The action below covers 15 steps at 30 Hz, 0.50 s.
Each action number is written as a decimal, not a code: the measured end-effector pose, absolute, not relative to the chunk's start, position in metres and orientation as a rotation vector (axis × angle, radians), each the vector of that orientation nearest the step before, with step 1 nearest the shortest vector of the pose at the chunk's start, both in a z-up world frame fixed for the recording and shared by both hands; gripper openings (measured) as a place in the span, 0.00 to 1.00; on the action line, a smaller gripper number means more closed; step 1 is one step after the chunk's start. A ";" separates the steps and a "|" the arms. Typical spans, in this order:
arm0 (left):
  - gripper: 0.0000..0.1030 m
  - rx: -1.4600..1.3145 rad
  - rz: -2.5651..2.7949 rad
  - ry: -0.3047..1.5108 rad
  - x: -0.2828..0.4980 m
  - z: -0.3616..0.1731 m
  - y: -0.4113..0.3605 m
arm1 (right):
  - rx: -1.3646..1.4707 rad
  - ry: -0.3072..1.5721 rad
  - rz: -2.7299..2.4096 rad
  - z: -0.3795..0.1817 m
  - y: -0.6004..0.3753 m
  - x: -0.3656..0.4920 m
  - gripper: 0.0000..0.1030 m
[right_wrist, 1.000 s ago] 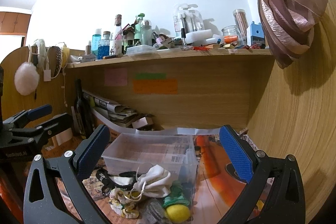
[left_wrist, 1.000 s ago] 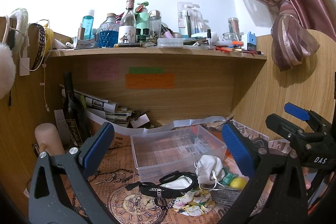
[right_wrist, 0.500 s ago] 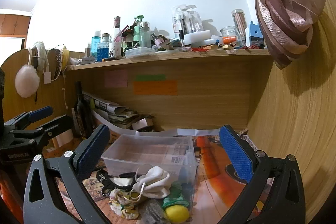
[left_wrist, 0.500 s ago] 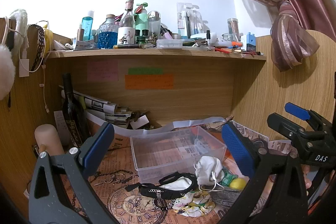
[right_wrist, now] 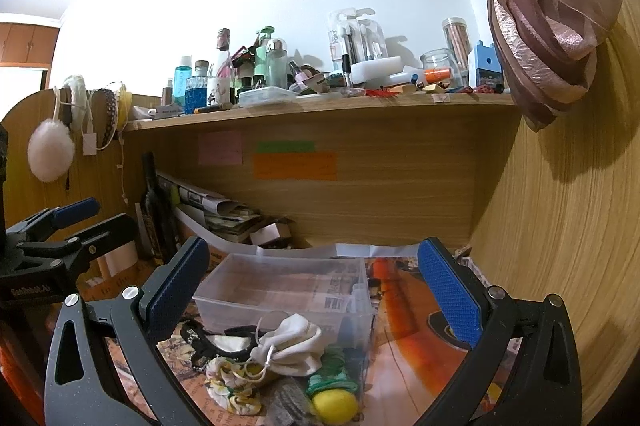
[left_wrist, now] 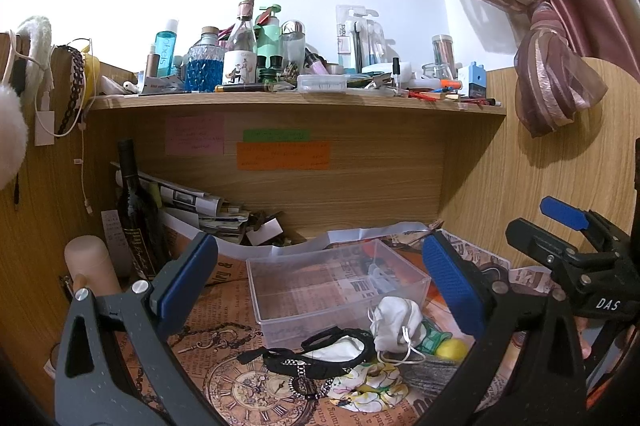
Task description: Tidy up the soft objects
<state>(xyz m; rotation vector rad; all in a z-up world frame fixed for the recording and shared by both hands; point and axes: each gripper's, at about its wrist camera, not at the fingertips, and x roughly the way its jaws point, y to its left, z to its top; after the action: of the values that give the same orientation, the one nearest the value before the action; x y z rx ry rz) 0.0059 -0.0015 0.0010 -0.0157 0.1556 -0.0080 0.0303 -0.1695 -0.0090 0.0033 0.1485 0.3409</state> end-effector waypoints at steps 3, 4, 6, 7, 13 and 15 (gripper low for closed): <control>1.00 -0.015 -0.008 0.155 0.006 0.001 -0.002 | 0.002 0.146 0.341 -0.009 -0.169 0.030 1.00; 1.00 -0.015 -0.007 0.154 0.006 0.001 -0.002 | 0.002 0.145 0.342 -0.009 -0.169 0.030 1.00; 1.00 -0.015 -0.008 0.154 0.006 0.002 -0.002 | 0.002 0.147 0.343 -0.009 -0.168 0.030 1.00; 1.00 -0.016 -0.008 0.154 0.006 0.002 -0.003 | 0.000 0.146 0.342 -0.009 -0.168 0.031 1.00; 1.00 -0.015 -0.011 0.161 0.007 0.001 -0.003 | 0.003 0.152 0.345 -0.009 -0.167 0.033 1.00; 1.00 -0.016 -0.013 0.166 0.007 0.000 -0.003 | 0.000 0.152 0.342 -0.009 -0.167 0.033 1.00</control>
<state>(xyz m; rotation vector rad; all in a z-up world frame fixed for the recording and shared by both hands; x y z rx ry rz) 0.0074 -0.0028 0.0001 -0.0158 0.1660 -0.0128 0.0333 -0.1674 -0.0094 0.0001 0.1516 0.3424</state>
